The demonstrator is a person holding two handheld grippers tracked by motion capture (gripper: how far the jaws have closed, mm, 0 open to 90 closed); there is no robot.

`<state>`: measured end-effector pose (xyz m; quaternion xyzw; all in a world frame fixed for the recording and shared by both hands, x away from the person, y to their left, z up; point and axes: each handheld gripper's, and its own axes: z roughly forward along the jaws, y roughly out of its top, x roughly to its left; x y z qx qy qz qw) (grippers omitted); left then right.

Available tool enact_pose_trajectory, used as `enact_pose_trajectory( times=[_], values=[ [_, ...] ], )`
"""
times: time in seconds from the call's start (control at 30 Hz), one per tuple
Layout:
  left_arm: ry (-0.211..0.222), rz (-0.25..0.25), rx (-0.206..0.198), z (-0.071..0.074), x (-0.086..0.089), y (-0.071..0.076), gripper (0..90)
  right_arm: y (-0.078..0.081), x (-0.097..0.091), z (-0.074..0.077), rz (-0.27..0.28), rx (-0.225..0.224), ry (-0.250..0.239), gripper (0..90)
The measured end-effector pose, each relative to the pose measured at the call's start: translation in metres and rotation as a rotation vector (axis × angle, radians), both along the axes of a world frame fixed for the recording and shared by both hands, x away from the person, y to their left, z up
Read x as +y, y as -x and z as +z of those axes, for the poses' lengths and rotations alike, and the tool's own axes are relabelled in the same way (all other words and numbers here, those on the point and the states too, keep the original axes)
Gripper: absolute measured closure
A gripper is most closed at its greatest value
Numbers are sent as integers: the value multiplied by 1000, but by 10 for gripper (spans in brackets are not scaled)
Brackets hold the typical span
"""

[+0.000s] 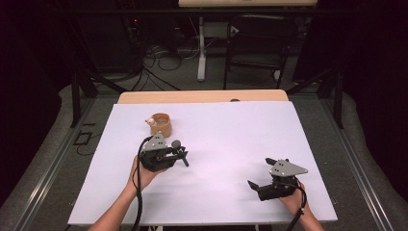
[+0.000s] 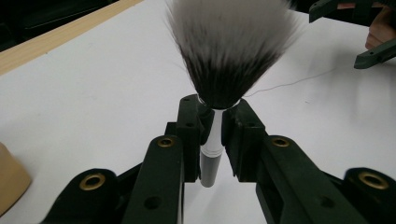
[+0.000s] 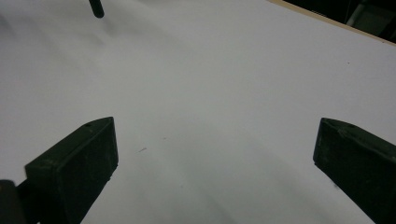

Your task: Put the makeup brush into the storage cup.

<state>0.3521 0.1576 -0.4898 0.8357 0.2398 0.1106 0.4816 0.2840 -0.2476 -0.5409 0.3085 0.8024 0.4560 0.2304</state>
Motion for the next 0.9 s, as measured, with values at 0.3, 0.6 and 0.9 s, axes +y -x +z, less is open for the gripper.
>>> enact_pose_trajectory(
  times=[0.3,0.6,0.9],
  values=[
    [-19,6,1,6,1,-8,767,-1,-4,1,-9,-10,-14,0],
    [-32,33,-7,20,10,-15,767,-3,4,-1,10,-10,4,0],
    [-61,45,-12,33,17,-20,767,-4,3,-1,1,-7,-3,0]
  ],
)
